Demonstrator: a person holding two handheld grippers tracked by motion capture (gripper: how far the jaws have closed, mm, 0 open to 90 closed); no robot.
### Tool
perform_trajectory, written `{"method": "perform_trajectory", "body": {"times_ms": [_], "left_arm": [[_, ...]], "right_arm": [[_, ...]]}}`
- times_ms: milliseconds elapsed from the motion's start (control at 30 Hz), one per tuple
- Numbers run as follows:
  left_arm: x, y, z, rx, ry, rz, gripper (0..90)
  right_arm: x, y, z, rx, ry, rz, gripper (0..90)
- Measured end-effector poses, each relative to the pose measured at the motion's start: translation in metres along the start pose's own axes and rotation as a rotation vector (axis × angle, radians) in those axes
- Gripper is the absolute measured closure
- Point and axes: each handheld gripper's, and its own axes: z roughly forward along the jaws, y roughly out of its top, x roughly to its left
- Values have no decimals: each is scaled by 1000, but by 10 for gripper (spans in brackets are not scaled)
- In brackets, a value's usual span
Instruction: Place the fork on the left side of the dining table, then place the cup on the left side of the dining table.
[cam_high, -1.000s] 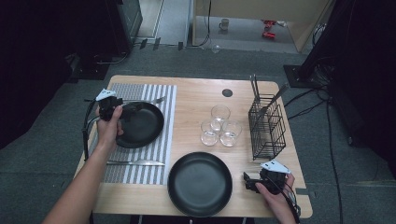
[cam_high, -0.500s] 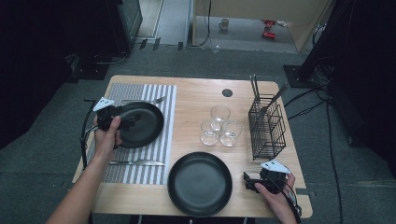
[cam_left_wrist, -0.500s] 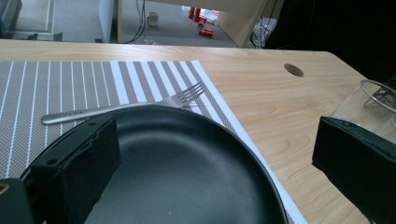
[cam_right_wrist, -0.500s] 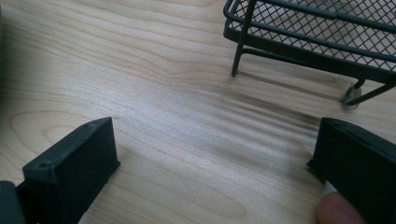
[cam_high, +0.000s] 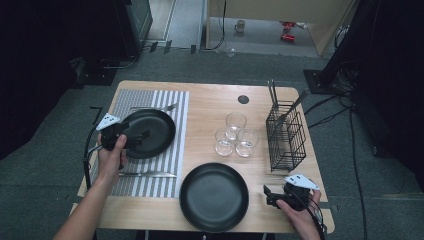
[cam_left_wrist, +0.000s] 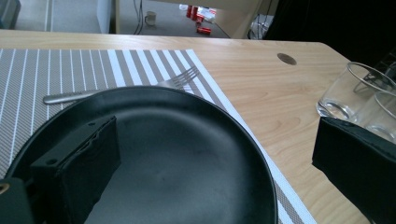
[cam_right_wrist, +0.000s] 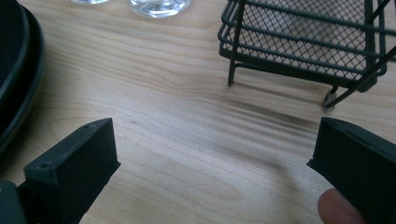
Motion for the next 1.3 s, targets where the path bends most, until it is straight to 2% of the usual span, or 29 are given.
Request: {"method": "perform_trajectory", "body": {"times_ms": [300, 400, 700, 1300], "left_arm": [[-4, -7, -6, 9, -5, 4, 12], [-6, -8, -9, 9, -13, 4, 11], [-13, -12, -15, 10, -20, 18, 12], [-19, -28, -30, 9, -22, 22, 12]], "right_arm": [[8, 13, -16, -43, 22, -10, 0], [8, 17, -21, -61, 44, 2, 0], [10, 28, -32, -90, 55, -2, 0], [22, 50, -46, -132, 79, -24, 0]]}}
